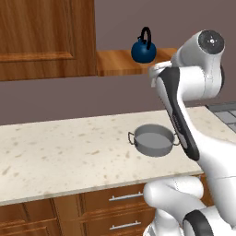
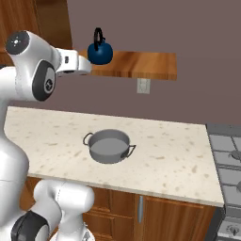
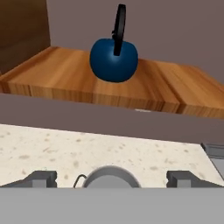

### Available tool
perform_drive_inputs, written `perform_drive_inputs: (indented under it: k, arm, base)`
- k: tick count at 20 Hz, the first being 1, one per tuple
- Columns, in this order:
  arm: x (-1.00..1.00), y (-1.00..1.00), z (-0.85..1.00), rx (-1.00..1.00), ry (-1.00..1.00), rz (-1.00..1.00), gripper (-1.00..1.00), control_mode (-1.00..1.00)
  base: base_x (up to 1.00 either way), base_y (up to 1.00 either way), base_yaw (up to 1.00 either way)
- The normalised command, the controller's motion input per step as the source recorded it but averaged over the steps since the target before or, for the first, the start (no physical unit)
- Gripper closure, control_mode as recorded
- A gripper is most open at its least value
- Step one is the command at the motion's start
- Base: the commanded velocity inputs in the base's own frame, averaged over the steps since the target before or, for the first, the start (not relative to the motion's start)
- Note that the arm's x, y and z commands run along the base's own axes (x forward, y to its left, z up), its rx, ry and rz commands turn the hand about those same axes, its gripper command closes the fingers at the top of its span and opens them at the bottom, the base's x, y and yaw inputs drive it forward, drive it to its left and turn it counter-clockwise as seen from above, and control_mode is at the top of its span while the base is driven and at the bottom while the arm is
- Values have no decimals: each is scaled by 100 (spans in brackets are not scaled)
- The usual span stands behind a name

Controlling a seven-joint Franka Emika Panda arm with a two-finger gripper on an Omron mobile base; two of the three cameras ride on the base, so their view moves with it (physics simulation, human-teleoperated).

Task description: Pick the kettle from the cabinet and place it on a stove burner. Then pick the pot from the counter and place it on another stove burner. Finally, turn both burners on.

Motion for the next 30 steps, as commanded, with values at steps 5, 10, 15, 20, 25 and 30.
perform_drive_inputs:
  k: [5,10,15,20,25,30]
  arm:
    - [31,0,32,3,0,0,-100,-100]
    - [41,0,13,0,-2,0,-100,-100]
    - [57,0,8,0,0,0,-100,-100]
    - [57,0,17,1,0,0,-100,-100]
    - [43,0,19,0,0,0,-100,-100]
    - [36,0,1,0,-5,0,-100,-100]
  base:
    - [0,0,0]
    - [0,0,0]
    - [0,0,0]
    - [0,0,0]
    - [0,0,0]
    - [0,0,0]
